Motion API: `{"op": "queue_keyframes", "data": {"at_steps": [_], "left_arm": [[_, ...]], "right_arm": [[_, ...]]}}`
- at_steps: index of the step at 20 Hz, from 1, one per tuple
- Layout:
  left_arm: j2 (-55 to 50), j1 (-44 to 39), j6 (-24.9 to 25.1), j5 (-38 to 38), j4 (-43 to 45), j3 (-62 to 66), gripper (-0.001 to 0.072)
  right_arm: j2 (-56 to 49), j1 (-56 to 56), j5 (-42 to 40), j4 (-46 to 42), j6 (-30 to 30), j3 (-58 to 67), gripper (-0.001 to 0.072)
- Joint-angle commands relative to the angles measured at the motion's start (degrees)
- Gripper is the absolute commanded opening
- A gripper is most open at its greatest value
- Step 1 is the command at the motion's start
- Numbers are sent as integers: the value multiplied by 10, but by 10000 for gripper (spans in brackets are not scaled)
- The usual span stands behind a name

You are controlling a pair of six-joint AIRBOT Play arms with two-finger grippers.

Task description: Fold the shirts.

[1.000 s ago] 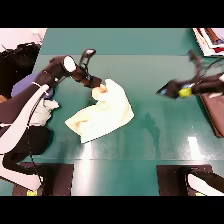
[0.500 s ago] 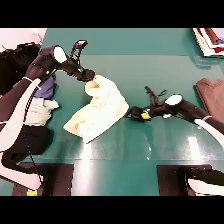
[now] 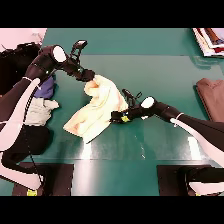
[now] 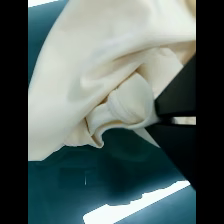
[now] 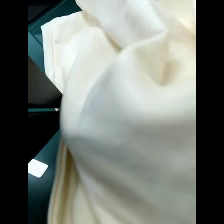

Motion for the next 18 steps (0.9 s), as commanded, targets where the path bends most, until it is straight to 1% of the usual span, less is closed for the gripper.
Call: {"op": "queue_keyframes", "data": {"at_steps": [1, 3, 5, 6, 8, 9, 11, 12, 14, 18], "left_arm": [[0, 0, 0, -6, 1, 2, 25], [0, 0, 0, -18, 13, 19, 24], [10, 0, 0, -35, 39, 56, 24], [26, 0, 0, -33, 55, 76, 24], [75, 0, 3, -19, 101, 120, 24], [107, 0, 16, -12, 118, 144, 24], [172, 0, 57, -1, 120, 179, 24], [209, 0, 77, 2, 120, 194, 24], [278, 0, 96, 8, 118, 215, 25], [405, 0, 95, 31, 112, 219, 24]], "right_arm": [[-5, 5, -10, -1, 3, -5, 19], [8, -8, -10, -5, 3, -13, 19], [46, -33, -8, -52, 5, -13, 18], [72, -50, -2, -99, 24, -9, 17], [133, -98, 30, -230, 84, 16, 18], [167, -129, 55, -290, 104, 36, 17], [233, -193, 97, -368, 110, 87, 18], [261, -225, 109, -388, 109, 118, 18], [315, -287, 123, -410, 106, 188, 17], [403, -369, 128, -410, 65, 304, 18]]}}
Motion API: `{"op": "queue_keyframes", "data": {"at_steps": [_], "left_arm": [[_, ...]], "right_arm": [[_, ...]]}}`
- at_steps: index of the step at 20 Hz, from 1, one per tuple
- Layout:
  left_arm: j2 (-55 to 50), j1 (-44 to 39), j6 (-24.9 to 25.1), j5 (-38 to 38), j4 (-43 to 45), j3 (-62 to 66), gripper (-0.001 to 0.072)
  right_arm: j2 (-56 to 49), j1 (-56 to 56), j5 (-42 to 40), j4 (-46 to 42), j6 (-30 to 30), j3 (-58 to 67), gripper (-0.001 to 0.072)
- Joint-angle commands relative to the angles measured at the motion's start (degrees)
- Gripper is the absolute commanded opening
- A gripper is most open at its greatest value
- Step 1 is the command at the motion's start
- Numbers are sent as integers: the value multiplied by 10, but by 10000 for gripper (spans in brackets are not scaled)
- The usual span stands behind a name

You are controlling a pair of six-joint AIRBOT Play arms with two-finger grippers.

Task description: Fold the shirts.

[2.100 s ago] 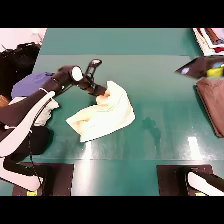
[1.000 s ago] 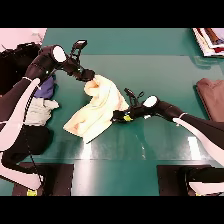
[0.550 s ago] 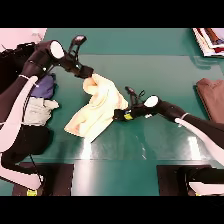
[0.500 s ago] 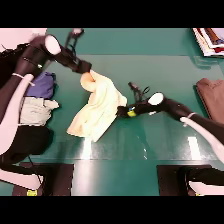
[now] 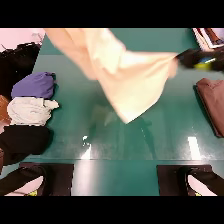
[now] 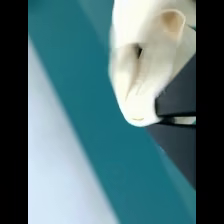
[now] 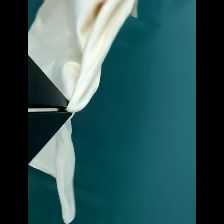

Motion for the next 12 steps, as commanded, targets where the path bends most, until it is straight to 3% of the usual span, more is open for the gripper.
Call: {"op": "queue_keyframes", "data": {"at_steps": [1, 8, 12], "left_arm": [[110, 0, 12, 21, -7, 12, 24], [187, 0, 12, 44, -111, 19, 24], [188, 0, 9, -1, -116, 17, 24]], "right_arm": [[79, -74, 23, -30, -24, 101, 18], [96, -130, 97, -29, -43, 266, 17], [34, -135, 170, -29, -45, 371, 18]]}}
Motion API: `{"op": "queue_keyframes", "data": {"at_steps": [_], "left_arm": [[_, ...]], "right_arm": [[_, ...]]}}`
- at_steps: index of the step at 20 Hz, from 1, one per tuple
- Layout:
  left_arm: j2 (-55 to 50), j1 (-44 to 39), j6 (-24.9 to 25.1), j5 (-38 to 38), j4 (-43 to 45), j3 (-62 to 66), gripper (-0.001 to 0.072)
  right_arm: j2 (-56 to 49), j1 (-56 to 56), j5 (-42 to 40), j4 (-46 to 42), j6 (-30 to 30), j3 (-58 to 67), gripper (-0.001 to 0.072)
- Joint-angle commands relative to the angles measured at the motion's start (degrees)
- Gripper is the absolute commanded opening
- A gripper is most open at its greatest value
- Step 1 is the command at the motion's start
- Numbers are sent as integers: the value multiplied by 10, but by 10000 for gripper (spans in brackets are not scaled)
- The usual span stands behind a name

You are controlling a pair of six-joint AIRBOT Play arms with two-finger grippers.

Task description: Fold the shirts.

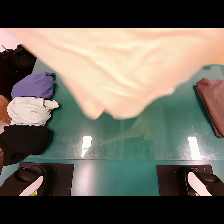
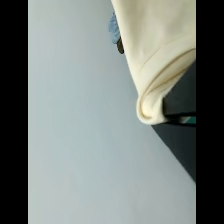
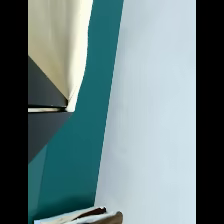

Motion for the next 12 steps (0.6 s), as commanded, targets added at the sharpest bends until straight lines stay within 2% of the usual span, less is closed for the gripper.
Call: {"op": "queue_keyframes", "data": {"at_steps": [1, 4, 7, 10, 12], "left_arm": [[7, 0, -4, -47, -18, -7, 24], [-7, 0, -14, -115, -15, -52, 24], [-44, 0, -39, -162, 10, -165, 24], [-97, 0, -81, -128, 74, -325, 25], [-145, 1, -82, -42, 93, -420, 24]], "right_arm": [[-54, -7, 71, 0, -4, 95, 18], [-121, 2, 114, 4, 5, 127, 17], [-183, 63, 117, -2, 7, 51, 17], [-282, 117, 105, -27, 7, -2, 17], [-361, 132, 83, -47, 7, -10, 17]]}}
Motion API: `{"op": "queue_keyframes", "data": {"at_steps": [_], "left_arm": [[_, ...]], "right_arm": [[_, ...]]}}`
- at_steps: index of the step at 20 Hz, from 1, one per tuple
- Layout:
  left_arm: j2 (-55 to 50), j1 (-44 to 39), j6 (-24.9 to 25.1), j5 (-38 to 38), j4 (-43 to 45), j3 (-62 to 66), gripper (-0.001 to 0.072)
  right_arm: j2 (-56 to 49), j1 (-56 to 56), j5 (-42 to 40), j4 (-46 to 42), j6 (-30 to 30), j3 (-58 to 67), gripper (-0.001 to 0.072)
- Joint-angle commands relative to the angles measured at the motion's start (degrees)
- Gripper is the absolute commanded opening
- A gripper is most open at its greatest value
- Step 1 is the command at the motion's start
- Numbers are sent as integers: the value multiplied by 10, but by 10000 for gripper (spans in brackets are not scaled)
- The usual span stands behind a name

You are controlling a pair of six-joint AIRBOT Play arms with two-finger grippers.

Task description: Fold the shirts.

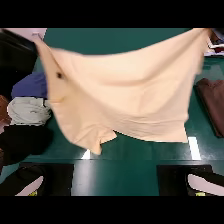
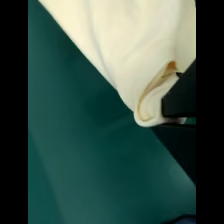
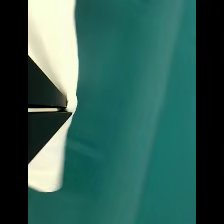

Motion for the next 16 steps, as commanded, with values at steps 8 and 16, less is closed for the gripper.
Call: {"op": "queue_keyframes", "data": {"at_steps": [8, 16], "left_arm": [[-271, 113, -92, 288, 16, -169, 58], [-223, 114, -89, 55, 90, -155, 541]], "right_arm": [[-266, 31, -106, 5, 16, -24, 47], [-220, -16, -24, 88, 9, -36, 430]]}}
